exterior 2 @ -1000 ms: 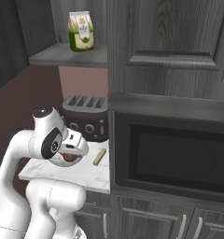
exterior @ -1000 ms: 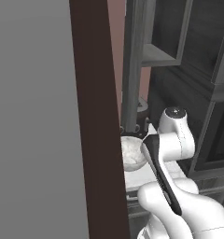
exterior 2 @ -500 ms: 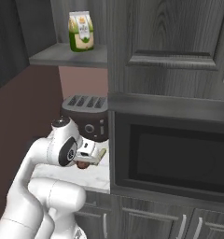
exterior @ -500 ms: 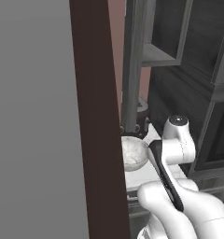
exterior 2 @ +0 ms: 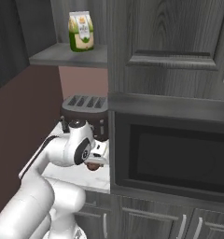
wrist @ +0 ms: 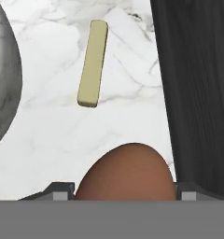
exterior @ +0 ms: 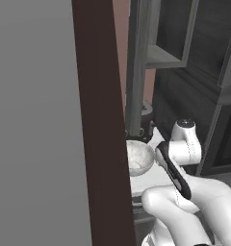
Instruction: Pick the egg and butter from the fridge and place them by the bowl for mixing.
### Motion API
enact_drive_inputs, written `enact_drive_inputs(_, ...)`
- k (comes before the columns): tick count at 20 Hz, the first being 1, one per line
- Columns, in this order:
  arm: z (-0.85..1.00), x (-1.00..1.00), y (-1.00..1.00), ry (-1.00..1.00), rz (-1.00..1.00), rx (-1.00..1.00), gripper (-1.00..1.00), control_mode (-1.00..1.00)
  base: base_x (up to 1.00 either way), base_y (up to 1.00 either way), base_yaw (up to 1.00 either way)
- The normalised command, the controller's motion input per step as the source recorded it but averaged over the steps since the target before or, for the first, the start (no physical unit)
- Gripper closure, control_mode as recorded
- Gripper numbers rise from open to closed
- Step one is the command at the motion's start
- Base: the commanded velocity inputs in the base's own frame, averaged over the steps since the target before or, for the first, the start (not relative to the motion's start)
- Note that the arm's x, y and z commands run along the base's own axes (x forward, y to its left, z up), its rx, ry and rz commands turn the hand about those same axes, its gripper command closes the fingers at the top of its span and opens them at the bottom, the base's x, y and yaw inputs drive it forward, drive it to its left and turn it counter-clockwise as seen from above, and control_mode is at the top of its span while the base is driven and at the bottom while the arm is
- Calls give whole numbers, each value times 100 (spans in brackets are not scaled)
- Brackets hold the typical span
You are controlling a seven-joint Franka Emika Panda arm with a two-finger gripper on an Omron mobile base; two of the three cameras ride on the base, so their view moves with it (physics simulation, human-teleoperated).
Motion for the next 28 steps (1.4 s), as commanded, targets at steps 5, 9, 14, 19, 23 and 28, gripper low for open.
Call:
enact_drive_inputs(5,-30,62,0,3,-2,0,100,-100,0,0,0)
enact_drive_inputs(9,-5,52,0,0,-5,0,100,-100,0,0,0)
enact_drive_inputs(14,-13,0,0,0,0,0,100,-100,0,0,0)
enact_drive_inputs(19,-12,-39,-4,-1,3,0,100,-100,0,0,0)
enact_drive_inputs(23,-5,-34,0,-2,1,0,100,-100,0,0,0)
enact_drive_inputs(28,-6,14,-1,0,0,-1,-100,-100,0,0,0)
